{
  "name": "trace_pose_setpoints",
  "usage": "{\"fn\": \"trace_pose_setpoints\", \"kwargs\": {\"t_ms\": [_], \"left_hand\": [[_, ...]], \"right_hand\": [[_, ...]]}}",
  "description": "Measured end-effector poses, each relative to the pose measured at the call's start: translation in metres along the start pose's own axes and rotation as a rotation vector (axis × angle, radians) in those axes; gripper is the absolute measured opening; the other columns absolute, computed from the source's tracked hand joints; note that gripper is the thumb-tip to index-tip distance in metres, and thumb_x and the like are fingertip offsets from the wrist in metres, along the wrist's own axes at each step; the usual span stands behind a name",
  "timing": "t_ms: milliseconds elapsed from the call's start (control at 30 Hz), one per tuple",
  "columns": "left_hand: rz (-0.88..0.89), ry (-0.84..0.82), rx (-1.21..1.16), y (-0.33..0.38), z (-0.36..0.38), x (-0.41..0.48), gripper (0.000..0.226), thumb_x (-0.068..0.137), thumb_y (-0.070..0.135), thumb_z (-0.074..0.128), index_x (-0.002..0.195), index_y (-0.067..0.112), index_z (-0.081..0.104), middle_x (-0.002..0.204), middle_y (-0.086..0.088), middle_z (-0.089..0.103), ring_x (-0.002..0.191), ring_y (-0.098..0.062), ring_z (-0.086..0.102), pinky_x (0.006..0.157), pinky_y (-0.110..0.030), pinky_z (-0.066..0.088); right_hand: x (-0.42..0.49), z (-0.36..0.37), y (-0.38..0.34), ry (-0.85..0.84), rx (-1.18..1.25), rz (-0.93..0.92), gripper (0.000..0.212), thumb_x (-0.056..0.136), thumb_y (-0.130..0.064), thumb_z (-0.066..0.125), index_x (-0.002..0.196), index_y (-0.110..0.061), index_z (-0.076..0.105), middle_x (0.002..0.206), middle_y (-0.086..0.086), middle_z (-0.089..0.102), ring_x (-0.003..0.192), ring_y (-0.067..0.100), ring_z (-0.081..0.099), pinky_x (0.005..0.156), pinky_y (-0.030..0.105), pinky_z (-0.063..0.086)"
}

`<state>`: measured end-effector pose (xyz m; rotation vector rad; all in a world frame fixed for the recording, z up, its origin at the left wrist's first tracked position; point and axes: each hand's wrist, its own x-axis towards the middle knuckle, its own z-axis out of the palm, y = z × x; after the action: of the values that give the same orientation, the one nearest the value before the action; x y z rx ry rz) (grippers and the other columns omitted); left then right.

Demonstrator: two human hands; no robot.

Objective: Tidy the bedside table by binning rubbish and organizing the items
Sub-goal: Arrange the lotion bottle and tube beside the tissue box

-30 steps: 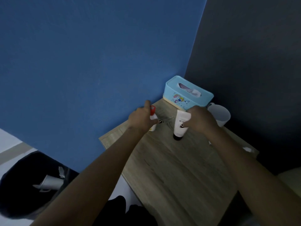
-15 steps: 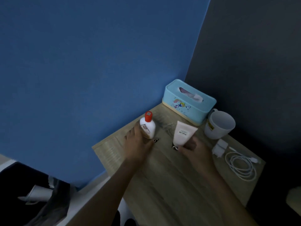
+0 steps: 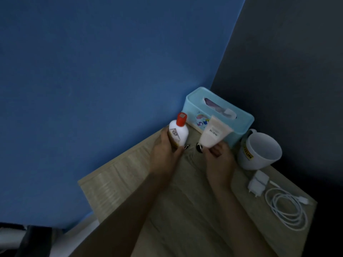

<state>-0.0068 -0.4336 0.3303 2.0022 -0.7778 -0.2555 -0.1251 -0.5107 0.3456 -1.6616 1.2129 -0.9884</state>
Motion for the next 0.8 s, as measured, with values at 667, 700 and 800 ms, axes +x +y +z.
{"fn": "trace_pose_setpoints", "kwargs": {"t_ms": [667, 700, 800], "left_hand": [[0.112, 0.003, 0.088, 0.001, 0.038, 0.053, 0.073, 0.079, 0.027, 0.073, 0.139, 0.010, 0.035, 0.126, -0.013, 0.059, 0.114, -0.028, 0.055, 0.091, -0.038, 0.047], [0.114, 0.002, 0.090, 0.001, 0.038, 0.054, 0.073, 0.079, 0.026, 0.073, 0.139, 0.010, 0.034, 0.126, -0.013, 0.058, 0.115, -0.028, 0.055, 0.091, -0.038, 0.047], [0.117, 0.002, 0.090, 0.001, 0.038, 0.054, 0.073, 0.080, 0.027, 0.072, 0.140, 0.010, 0.034, 0.127, -0.012, 0.058, 0.116, -0.027, 0.055, 0.092, -0.038, 0.047]], "right_hand": [[0.019, 0.045, 0.023, 0.226, -0.136, -0.104, 0.025, 0.080, -0.032, 0.071, 0.097, -0.014, 0.065, 0.092, 0.003, 0.069, 0.086, 0.018, 0.065, 0.076, 0.040, 0.055], [0.020, 0.045, 0.023, 0.222, -0.131, -0.101, 0.026, 0.080, -0.033, 0.070, 0.097, -0.014, 0.066, 0.092, 0.003, 0.070, 0.086, 0.018, 0.065, 0.076, 0.041, 0.055], [0.021, 0.045, 0.024, 0.211, -0.128, -0.098, 0.027, 0.080, -0.034, 0.070, 0.097, -0.013, 0.067, 0.091, 0.003, 0.070, 0.085, 0.019, 0.066, 0.076, 0.042, 0.055]]}}
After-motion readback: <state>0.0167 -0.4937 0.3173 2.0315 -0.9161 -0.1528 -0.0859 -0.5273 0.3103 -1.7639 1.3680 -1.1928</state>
